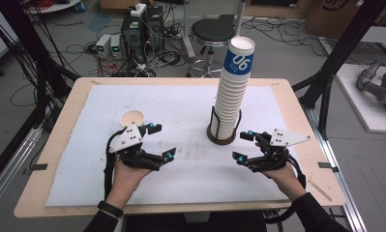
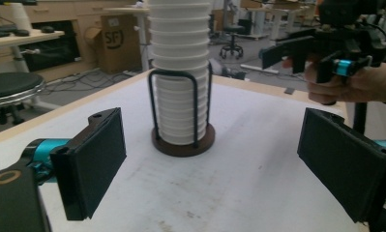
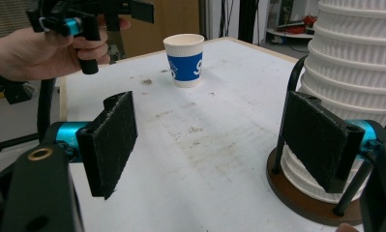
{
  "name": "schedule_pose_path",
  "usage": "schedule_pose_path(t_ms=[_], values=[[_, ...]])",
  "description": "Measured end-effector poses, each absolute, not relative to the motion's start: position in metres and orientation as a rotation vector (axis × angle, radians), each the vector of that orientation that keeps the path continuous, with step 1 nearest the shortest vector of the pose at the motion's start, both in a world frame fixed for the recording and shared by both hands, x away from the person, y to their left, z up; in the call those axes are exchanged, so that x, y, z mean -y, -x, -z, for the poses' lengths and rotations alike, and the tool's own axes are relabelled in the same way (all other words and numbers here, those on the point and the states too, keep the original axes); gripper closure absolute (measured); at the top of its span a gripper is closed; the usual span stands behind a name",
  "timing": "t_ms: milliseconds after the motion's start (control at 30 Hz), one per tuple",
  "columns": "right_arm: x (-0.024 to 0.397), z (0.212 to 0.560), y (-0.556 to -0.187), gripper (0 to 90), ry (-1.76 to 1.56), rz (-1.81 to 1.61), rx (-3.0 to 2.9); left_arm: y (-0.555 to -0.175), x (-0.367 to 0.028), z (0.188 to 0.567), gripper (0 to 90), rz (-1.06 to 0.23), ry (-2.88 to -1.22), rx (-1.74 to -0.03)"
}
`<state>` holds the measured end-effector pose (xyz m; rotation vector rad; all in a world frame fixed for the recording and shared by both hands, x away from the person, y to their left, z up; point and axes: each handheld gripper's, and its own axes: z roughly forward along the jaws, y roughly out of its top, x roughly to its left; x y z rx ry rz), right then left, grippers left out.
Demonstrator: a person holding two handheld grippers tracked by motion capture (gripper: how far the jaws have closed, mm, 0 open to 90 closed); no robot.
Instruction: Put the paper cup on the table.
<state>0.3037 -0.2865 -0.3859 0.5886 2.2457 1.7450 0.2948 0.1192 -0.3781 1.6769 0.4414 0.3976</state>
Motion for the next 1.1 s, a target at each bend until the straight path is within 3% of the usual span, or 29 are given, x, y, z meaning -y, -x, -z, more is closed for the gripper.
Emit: schedule_pose_path(t_ms=[600,1100], values=[[0.288,0.386,-0.302,21.0,-0.595,-1.73,-2.255,-0.297,-0.109,0.392,9.9,-0.348,-1.702,-0.435],[0.287,0.387,-0.303,21.0,-0.591,-1.732,-2.27,-0.299,-0.113,0.395,9.9,-0.399,-1.706,-0.468]])
